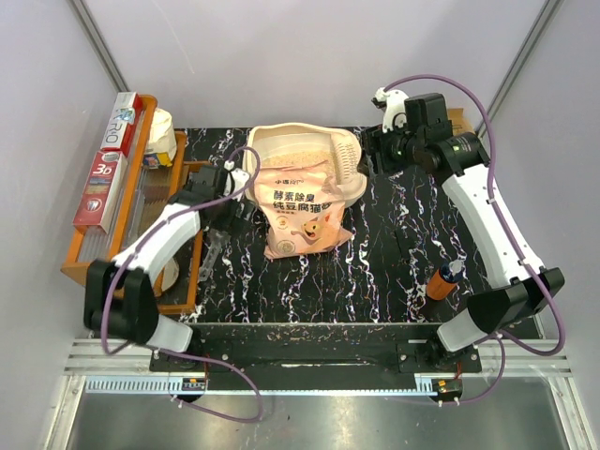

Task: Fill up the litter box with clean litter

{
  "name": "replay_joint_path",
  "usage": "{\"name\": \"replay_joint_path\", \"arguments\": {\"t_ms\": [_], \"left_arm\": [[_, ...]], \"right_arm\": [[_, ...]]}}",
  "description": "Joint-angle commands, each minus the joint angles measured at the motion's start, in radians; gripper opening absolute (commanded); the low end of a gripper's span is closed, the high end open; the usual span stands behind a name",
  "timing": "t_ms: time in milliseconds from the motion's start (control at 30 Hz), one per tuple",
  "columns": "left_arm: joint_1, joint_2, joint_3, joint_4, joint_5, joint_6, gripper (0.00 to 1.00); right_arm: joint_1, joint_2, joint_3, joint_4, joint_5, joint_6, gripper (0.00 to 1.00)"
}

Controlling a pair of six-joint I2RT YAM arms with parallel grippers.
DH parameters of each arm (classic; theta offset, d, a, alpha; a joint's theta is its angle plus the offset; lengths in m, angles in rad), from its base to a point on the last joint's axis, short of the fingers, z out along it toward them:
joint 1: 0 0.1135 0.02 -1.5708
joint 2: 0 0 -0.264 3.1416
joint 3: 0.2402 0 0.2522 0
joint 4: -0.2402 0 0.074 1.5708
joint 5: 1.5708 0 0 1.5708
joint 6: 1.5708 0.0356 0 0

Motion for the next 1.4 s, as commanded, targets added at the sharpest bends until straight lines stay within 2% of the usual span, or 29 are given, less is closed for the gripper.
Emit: {"name": "replay_joint_path", "arguments": {"t_ms": [0, 267, 467, 800, 900, 1033, 1133, 1167, 1267, 1367], "left_arm": [[0.074, 0.159, 0.150, -0.031, -0.043, -0.067, 0.94], [0.131, 0.372, 0.224, 0.018, -0.002, -0.015, 0.89], [0.136, 0.426, 0.210, 0.025, 0.053, -0.001, 0.78], [0.142, 0.501, 0.192, 0.048, 0.029, -0.034, 0.78], [0.143, 0.510, 0.190, 0.045, 0.035, -0.047, 0.74], [0.146, 0.501, 0.152, 0.041, 0.055, -0.060, 0.63], [0.151, 0.464, 0.126, 0.023, 0.087, -0.073, 0.44], [0.152, 0.449, 0.118, 0.011, 0.101, -0.076, 0.35], [0.162, 0.363, 0.094, -0.029, 0.147, -0.088, 0.25], [0.171, 0.244, 0.108, -0.105, 0.240, -0.099, 0.23]], "right_arm": [[-0.001, -0.053, 0.003, 0.000, -0.081, -0.118, 0.74], [-0.011, -0.093, -0.046, 0.001, -0.082, -0.135, 0.76], [-0.017, -0.070, -0.034, 0.007, -0.075, -0.141, 0.76], [-0.018, -0.037, -0.012, 0.007, -0.092, -0.133, 0.77], [-0.018, -0.036, -0.015, 0.006, -0.092, -0.133, 0.77], [-0.017, -0.034, -0.019, 0.006, -0.086, -0.138, 0.77], [-0.017, -0.027, -0.011, 0.007, -0.081, -0.139, 0.77], [-0.017, -0.019, -0.008, 0.007, -0.079, -0.139, 0.77], [-0.017, -0.001, 0.015, 0.006, -0.073, -0.142, 0.77], [-0.018, 0.030, 0.058, 0.001, -0.073, -0.144, 0.77]]}}
